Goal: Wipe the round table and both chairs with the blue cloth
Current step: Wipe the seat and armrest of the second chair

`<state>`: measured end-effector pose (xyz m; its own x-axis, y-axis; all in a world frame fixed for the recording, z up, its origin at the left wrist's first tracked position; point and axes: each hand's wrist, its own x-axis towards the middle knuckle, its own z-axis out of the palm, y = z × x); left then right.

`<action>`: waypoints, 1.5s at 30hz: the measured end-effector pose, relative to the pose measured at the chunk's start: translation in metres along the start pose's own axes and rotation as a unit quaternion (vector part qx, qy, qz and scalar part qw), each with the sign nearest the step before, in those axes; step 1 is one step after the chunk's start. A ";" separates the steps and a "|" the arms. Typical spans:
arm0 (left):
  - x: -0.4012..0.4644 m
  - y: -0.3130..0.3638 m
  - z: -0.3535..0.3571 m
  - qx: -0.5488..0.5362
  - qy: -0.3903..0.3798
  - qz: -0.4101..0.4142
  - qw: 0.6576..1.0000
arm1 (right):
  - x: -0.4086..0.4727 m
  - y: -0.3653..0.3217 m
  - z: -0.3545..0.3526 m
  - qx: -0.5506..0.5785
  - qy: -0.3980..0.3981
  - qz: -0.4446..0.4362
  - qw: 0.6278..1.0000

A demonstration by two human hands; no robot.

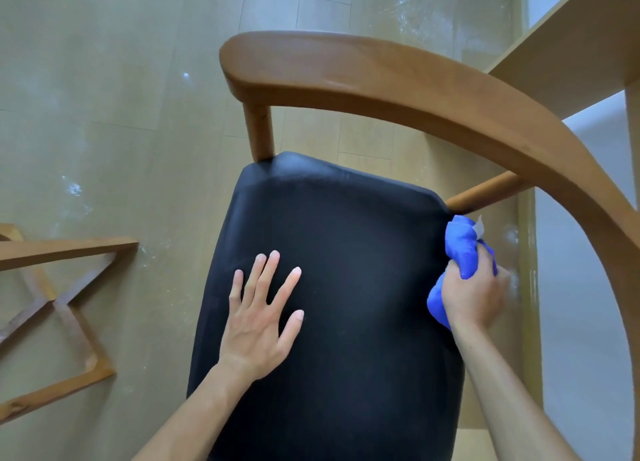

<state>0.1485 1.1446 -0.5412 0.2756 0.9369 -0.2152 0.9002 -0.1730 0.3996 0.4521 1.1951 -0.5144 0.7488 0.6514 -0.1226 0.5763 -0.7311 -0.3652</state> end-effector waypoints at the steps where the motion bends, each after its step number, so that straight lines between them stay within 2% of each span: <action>1: 0.000 -0.001 -0.004 -0.029 0.000 -0.002 1.000 | -0.013 -0.011 0.005 0.008 0.002 -0.003 1.000; 4: -0.004 -0.003 -0.014 -0.085 0.017 -0.023 0.996 | -0.081 -0.042 0.026 0.009 -0.031 -0.077 0.997; 7: -0.011 -0.009 -0.022 -0.119 0.054 -0.062 0.989 | -0.166 -0.063 0.040 0.028 -0.108 -0.220 0.969; 10: -0.024 -0.023 -0.028 -0.187 0.087 -0.131 0.970 | -0.224 -0.053 0.039 0.005 -0.193 -0.367 0.910; 13: -0.048 -0.037 -0.031 -0.191 0.061 -0.177 0.964 | -0.230 -0.032 0.033 -0.005 -0.250 -0.459 0.852; 17: -0.073 -0.043 -0.034 -0.156 0.036 -0.204 0.966 | -0.184 -0.022 0.019 -0.059 -0.295 -0.626 0.719; 18: -0.076 -0.043 -0.033 -0.152 0.030 -0.211 0.965 | -0.165 -0.022 0.015 -0.065 -0.283 -0.650 0.702; 19: -0.078 -0.042 -0.033 -0.151 0.024 -0.217 0.964 | -0.145 -0.022 0.011 -0.058 -0.260 -0.654 0.707; 20: -0.080 -0.042 -0.033 -0.152 0.020 -0.226 0.962 | -0.123 -0.022 0.008 -0.047 -0.234 -0.639 0.731; 22: -0.082 -0.044 -0.033 -0.154 0.017 -0.242 0.958 | -0.078 -0.025 0.004 -0.042 -0.172 -0.565 0.806; 24: -0.084 -0.047 -0.030 -0.150 0.010 -0.255 0.955 | -0.042 -0.038 0.006 -0.063 -0.120 -0.432 0.892; 26: -0.088 -0.048 -0.027 -0.155 0.006 -0.271 0.950 | -0.020 -0.061 0.018 -0.055 -0.080 -0.289 0.953; 28: -0.092 -0.047 -0.022 -0.172 0.009 -0.284 0.943 | -0.018 -0.091 0.035 -0.031 -0.064 -0.219 0.973; 31: -0.096 -0.047 -0.019 -0.187 0.018 -0.288 0.939 | -0.055 -0.127 0.057 -0.032 -0.075 -0.267 0.960; 35: -0.092 -0.048 -0.020 -0.207 0.047 -0.294 0.932 | -0.151 -0.132 0.068 -0.028 -0.121 -0.419 0.900; 38: -0.081 -0.048 -0.028 -0.264 0.113 -0.333 0.898 | -0.220 -0.097 0.060 -0.041 -0.186 -0.531 0.826; 41: -0.076 -0.052 -0.044 -0.285 0.147 -0.363 0.875 | -0.252 -0.044 0.044 -0.053 -0.272 -0.593 0.756; 43: -0.073 -0.055 -0.053 -0.260 0.133 -0.346 0.891 | -0.256 -0.011 0.033 -0.062 -0.301 -0.643 0.702; 45: -0.063 -0.053 -0.059 -0.186 0.085 -0.288 0.936 | -0.246 0.010 0.023 -0.075 -0.312 -0.697 0.641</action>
<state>0.0637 1.1128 -0.4957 -0.3055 0.8820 -0.3589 0.6950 0.4642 0.5491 0.2665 1.0324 -0.5090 -0.7787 0.6126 -0.1357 0.6024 0.6695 -0.4347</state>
